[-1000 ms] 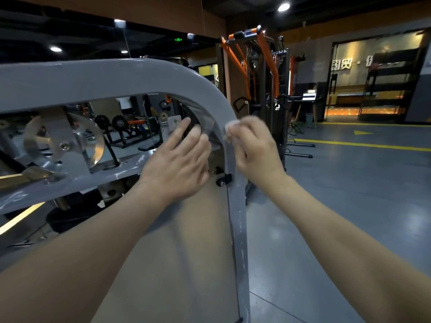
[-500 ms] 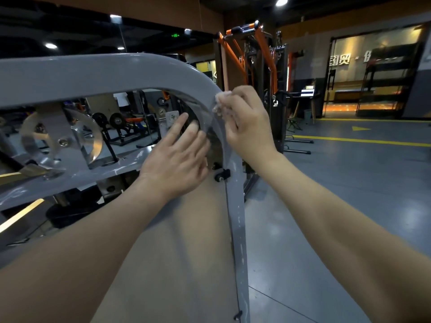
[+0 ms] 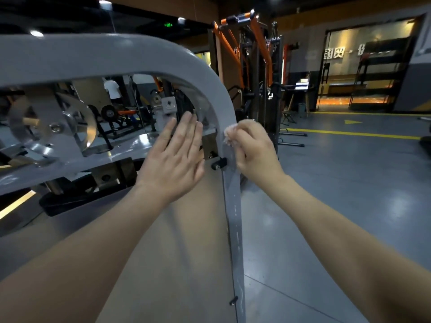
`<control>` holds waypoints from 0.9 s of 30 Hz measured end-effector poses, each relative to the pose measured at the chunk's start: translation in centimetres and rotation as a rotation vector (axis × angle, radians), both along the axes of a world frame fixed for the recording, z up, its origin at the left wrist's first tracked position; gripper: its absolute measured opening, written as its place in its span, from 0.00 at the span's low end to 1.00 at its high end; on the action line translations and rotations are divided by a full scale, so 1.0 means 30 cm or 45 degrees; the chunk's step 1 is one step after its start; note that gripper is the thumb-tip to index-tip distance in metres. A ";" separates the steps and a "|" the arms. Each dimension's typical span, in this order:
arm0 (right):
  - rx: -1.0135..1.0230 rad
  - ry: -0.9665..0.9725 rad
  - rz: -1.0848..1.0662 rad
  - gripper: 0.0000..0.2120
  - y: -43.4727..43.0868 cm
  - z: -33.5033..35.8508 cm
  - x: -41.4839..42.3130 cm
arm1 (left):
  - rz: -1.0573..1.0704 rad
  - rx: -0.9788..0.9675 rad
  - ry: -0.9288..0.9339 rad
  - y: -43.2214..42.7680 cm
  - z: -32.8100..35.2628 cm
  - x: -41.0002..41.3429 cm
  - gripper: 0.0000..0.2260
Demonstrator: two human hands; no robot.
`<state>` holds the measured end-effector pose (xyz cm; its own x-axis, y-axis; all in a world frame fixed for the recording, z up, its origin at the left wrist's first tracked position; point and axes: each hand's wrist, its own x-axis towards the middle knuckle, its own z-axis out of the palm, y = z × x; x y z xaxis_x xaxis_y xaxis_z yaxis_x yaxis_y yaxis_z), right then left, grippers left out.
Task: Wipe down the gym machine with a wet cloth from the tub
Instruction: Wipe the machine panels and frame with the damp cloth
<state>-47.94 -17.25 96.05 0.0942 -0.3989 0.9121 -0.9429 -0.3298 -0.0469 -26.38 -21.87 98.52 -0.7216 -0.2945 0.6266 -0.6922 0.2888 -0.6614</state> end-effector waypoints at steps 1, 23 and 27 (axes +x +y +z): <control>-0.020 -0.028 -0.005 0.10 -0.006 -0.003 0.002 | 0.012 0.012 -0.010 0.003 -0.003 0.001 0.34; 0.082 0.010 0.008 0.08 0.031 -0.176 0.013 | -0.041 0.056 0.015 0.002 -0.006 -0.004 0.34; -0.018 -0.094 -0.002 0.09 0.011 -0.168 0.016 | -0.053 0.068 0.026 0.010 -0.003 -0.006 0.34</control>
<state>-47.46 -16.93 91.01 0.0257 -0.3862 0.9221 -0.9375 -0.3296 -0.1119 -26.55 -21.56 98.43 -0.7213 -0.2979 0.6252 -0.6918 0.3521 -0.6304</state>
